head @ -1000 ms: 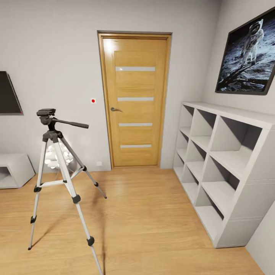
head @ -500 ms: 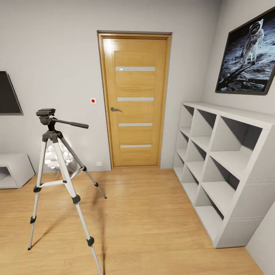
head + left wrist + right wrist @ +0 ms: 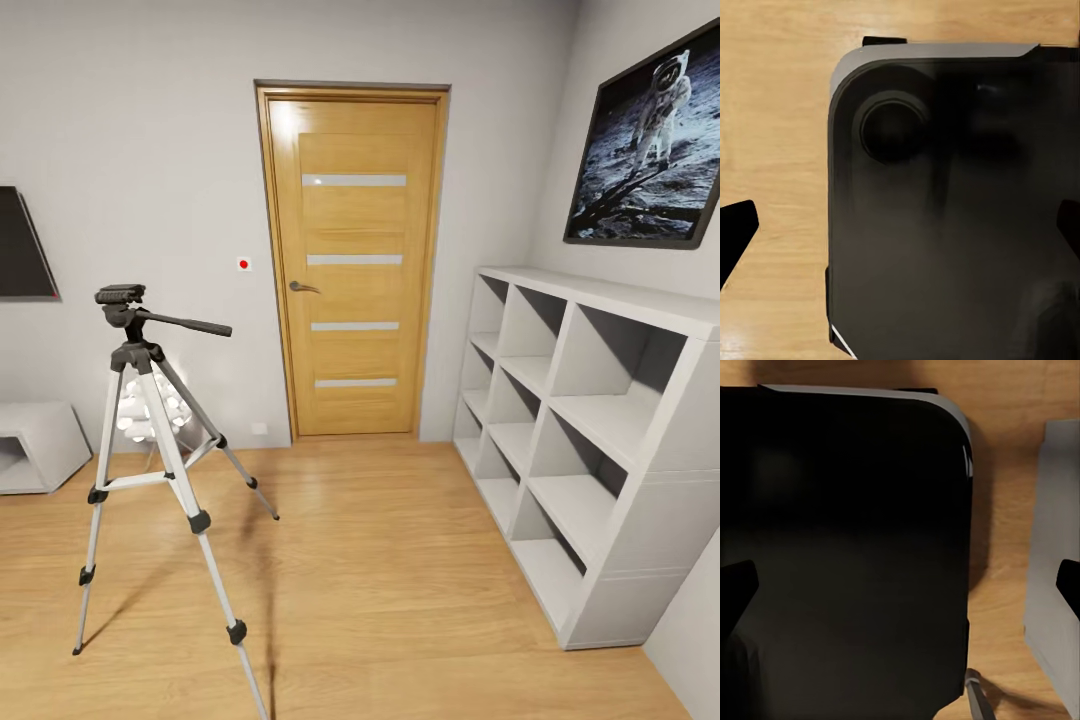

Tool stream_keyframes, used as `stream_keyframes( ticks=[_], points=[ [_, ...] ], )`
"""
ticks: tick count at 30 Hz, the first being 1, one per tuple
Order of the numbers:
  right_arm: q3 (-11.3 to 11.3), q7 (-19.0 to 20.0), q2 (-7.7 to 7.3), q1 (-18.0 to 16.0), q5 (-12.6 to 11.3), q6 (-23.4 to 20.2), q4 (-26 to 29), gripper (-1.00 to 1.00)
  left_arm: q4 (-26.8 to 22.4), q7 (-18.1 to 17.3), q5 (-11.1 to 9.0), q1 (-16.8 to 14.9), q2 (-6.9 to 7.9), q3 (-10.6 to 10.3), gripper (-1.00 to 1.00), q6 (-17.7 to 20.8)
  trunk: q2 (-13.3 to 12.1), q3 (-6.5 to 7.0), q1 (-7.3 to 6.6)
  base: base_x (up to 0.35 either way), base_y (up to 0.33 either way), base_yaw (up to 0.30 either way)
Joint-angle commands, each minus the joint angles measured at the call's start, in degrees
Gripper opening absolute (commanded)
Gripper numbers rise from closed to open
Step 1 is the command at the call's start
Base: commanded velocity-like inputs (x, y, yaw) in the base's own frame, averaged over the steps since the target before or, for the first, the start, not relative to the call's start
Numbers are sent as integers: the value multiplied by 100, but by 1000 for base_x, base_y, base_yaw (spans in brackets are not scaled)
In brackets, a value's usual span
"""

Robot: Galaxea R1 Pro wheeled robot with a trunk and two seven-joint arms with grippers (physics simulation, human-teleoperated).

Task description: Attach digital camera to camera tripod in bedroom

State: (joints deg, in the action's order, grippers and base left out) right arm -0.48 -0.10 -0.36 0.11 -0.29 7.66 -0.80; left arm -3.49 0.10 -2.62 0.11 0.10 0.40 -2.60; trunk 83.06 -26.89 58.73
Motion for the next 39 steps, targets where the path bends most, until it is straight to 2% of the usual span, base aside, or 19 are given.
stream_keyframes(
  ticks=[1, 5, 8, 9, 13, 16, 17, 19, 20, 21, 23, 26, 27, 29, 33, 39],
  points=[
    [-3, -2, -2, -2, 2, 29, 2, 100, -83, 8, -26, 1, 7, -5, 100, -9, 2, -4, 0, 0, 0, 0],
    [8, 2, -7, -2, 43, 25, 69, 100, -713, 44, -10, 3, 53, -17, 100, 34, 2, -4, 0, 0, 0, 0],
    [11, 15, -11, -6, 66, -17, 372, 100, -1404, 58, -5, 3, 131, -19, 100, 102, 2, -4, 0, 0, 0, 0],
    [21, 20, -10, -8, 81, -78, 702, 100, -1800, 60, -4, 1, 169, -17, 100, 170, 2, -4, 0, 0, 0, 0],
    [30, 16, -14, -11, 160, -539, 1578, 100, -2649, 64, -7, -1, 229, -11, 100, 434, 2, -4, 0, 0, 0, 0],
    [18, -26, -35, -109, 233, -1374, 2601, 100, -3456, 67, -11, -11, 259, -7, 100, 957, 2, -4, 0, 0, 0, 0],
    [7, -38, -64, -234, 243, -1693, 2982, 100, -3737, 66, -14, -51, 267, -6, 100, 1280, 2, -4, 0, 0, 0, 0],
    [-4, -48, -91, -403, 249, -1915, 3224, 100, -3929, 64, -13, -151, 272, -6, 100, 1605, 2, -4, 0, 0, 0, 0],
    [-10, -80, -105, -645, 252, -2051, 3333, 100, -4046, 62, -14, -359, 275, -5, 100, 1910, 2, -4, 0, 0, 0, 0],
    [-16, -123, -114, -883, 252, -2132, 3352, 100, -4112, 60, -17, -573, 277, -5, 100, 2151, 2, -4, 0, 0, 0, 0],
    [-21, -185, -115, -1156, 246, -2181, 3253, 100, -4132, 57, -29, -810, 275, -5, 100, 2343, 2, -4, 0, 0, 0, 0],
    [-28, -367, -86, -1940, 235, -2186, 2632, 100, -3906, 57, -44, -1406, 229, -5, 100, 2612, 2, -4, 0, 0, 0, 0],
    [-28, -395, -79, -2092, 236, -2159, 2477, 100, -3824, 58, -45, -1526, 209, -5, 100, 2639, 2, -4, 0, 0, 0, 0],
    [-30, -469, -56, -2541, 239, -1881, 1979, 100, -3525, 60, -27, -1914, 126, -6, 100, 2691, 2, -4, 0, 0, 0, 0],
    [-29, -510, -29, -2766, 238, -1511, 1720, 100, -3444, 46, -14, -2135, 101, -11, 100, 2699, 2, -4, 0, 0, 0, 0],
    [13, -496, -19, -2853, 306, -1356, 1785, 100, -3568, 105, -2, -2221, 65, 11, 100, 2724, 2, -4, 0, 0, 0, 0]
  ],
)
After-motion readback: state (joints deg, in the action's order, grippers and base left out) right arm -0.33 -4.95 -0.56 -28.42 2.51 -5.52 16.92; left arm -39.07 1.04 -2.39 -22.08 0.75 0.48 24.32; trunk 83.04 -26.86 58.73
